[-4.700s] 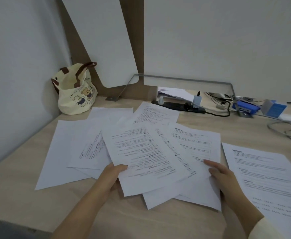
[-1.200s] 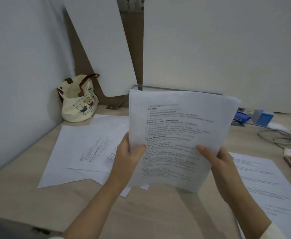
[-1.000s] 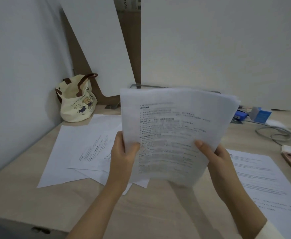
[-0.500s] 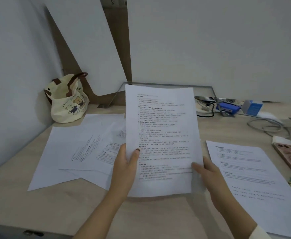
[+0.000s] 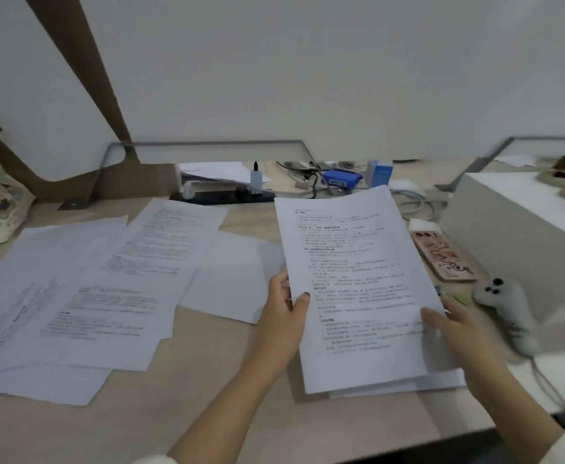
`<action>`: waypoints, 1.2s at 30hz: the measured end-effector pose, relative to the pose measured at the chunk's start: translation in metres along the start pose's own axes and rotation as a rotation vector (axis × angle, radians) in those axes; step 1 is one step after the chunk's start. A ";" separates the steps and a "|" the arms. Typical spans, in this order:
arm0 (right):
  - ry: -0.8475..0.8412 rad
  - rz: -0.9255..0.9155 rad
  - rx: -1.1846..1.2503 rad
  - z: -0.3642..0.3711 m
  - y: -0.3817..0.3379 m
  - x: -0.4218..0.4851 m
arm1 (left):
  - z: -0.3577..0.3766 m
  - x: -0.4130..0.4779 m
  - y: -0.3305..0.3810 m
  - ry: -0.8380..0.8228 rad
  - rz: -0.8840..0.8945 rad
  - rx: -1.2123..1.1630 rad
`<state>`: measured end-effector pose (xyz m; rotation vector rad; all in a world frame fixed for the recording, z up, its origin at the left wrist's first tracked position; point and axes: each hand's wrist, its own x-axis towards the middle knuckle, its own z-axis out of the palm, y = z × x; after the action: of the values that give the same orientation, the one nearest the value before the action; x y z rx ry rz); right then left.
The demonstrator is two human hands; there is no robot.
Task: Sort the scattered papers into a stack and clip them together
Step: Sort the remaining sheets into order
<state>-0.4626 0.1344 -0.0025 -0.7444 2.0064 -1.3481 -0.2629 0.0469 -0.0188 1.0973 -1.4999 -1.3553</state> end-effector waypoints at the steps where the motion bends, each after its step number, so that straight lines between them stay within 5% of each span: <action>1: 0.023 0.007 -0.018 -0.008 0.004 0.006 | 0.011 0.002 -0.002 -0.014 -0.006 0.005; 9: 0.088 0.017 -0.298 -0.026 0.049 0.033 | 0.041 0.004 -0.042 -0.099 0.041 0.623; 18: 0.221 -0.113 -0.585 -0.012 0.064 0.038 | 0.027 -0.039 -0.047 -0.421 0.088 0.900; 32: 0.138 -0.074 -0.658 0.022 0.045 0.032 | -0.004 -0.030 -0.054 -0.318 0.184 0.957; 36: 0.146 -0.194 -0.674 0.039 0.027 0.022 | -0.023 -0.027 -0.046 -0.259 0.177 0.920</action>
<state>-0.4507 0.1037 -0.0430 -1.1841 2.5934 -0.8200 -0.2301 0.0640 -0.0626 1.2944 -2.4609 -0.6701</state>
